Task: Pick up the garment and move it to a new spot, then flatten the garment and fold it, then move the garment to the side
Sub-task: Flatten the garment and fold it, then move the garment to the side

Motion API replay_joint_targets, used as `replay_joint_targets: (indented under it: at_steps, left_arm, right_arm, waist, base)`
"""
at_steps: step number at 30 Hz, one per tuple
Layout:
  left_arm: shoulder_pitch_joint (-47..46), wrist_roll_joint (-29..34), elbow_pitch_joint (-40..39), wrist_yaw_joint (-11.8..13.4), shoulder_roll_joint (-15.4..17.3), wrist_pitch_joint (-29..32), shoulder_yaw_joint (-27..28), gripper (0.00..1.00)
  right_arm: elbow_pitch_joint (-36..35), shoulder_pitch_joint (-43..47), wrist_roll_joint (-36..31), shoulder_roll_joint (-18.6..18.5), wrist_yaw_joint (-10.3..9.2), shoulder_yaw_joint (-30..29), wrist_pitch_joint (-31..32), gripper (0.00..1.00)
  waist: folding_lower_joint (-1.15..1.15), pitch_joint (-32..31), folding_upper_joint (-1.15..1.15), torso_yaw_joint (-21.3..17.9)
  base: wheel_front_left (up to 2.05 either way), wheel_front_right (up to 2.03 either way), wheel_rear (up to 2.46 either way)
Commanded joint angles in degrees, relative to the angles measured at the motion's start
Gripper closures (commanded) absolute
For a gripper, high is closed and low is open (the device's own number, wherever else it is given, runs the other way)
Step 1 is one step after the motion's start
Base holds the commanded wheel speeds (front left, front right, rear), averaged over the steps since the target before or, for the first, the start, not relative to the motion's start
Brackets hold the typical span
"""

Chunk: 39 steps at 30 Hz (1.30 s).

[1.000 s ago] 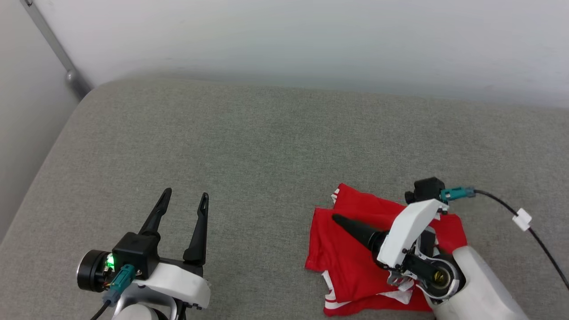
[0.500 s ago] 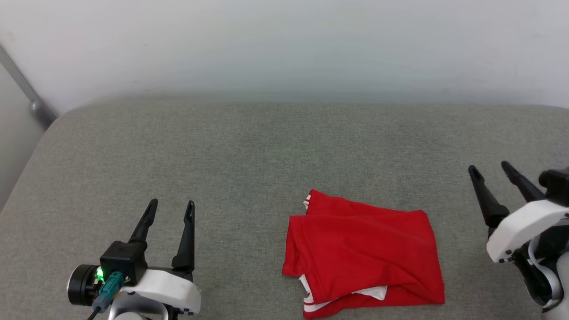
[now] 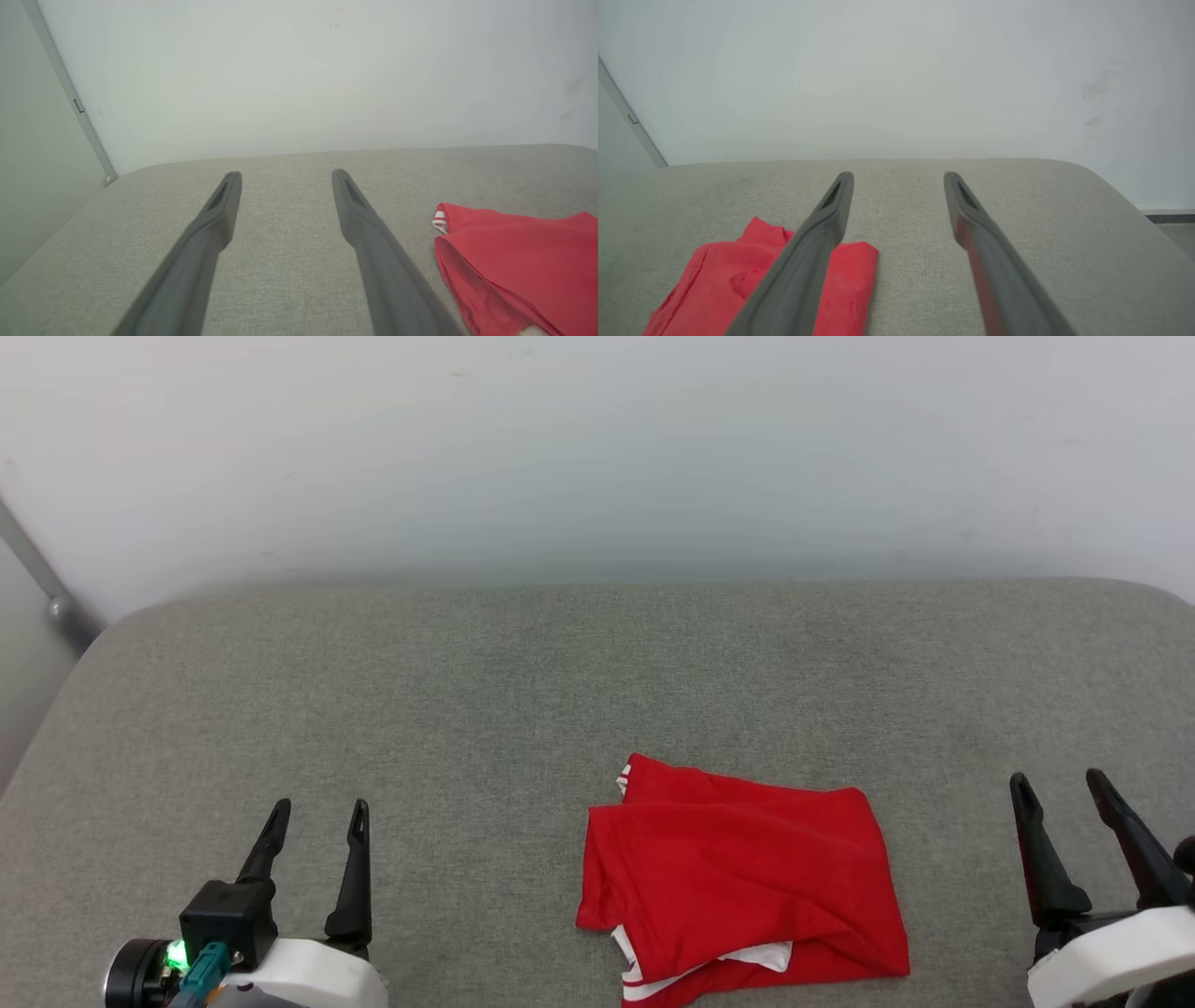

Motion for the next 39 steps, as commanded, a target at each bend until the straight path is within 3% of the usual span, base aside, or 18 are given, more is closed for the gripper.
replay_joint_targets:
  at_steps: [1, 19, 23, 27, 33, 36, 39]
  left_arm:
    - [0.9, -0.1, -0.3, 0.4, 0.3, 0.0, 0.1, 0.00]
    - [2.9, -1.5, -2.4, 2.1, 0.4, 1.3, 0.5, 0.00]
    - [2.5, -1.9, -3.1, 2.4, 0.3, 1.1, 0.9, 0.00]
    - [1.6, -1.7, -3.8, 2.5, -0.3, 0.6, 1.5, 0.00]
    - [0.4, -0.5, -4.8, 2.4, -2.1, -0.1, 2.4, 0.00]
    - [-0.1, 0.3, -4.9, 1.7, -3.0, -0.3, 2.7, 0.00]
    - [-0.4, 1.1, -4.7, 0.9, -4.0, -0.4, 2.7, 0.00]
  right_arm:
    - [-1.2, 1.5, -0.2, 0.9, -0.02, -0.4, 0.2, 0.00]
    - [-5.3, 2.4, -1.5, 2.2, -0.02, 0.0, 1.9, 0.00]
    - [-5.0, 1.8, 2.0, 2.9, -0.02, -3.2, 4.0, 0.00]
    - [-2.1, 0.9, 7.1, 0.8, -0.02, -10.8, 10.5, 0.00]
    - [6.6, -1.9, 15.1, -3.6, -0.02, -22.0, 26.3, 0.00]
    - [12.4, -3.5, 18.7, -4.3, -0.02, -25.5, 34.7, 0.00]
    - [18.2, -5.9, 22.4, -2.3, -0.02, -28.6, 43.4, 0.00]
  waist:
    - [0.00, -0.2, 0.00, -0.3]
    - [0.00, 0.1, 0.00, -1.1]
    - [0.00, 0.6, 0.00, -0.6]
    - [0.00, 1.2, 0.00, 0.5]
    - [0.00, 2.6, 0.00, 3.8]
    - [0.00, 3.3, 0.00, 5.7]
    - [0.00, 3.9, 0.00, 7.6]
  base:
    - [0.00, 0.00, 0.00]
    - [0.00, 0.00, 0.00]
    - [0.00, 0.00, 0.00]
    - [0.00, 0.00, 0.00]
    - [0.00, 0.00, 0.00]
    - [0.00, 0.00, 0.00]
    - [0.00, 0.00, 0.00]
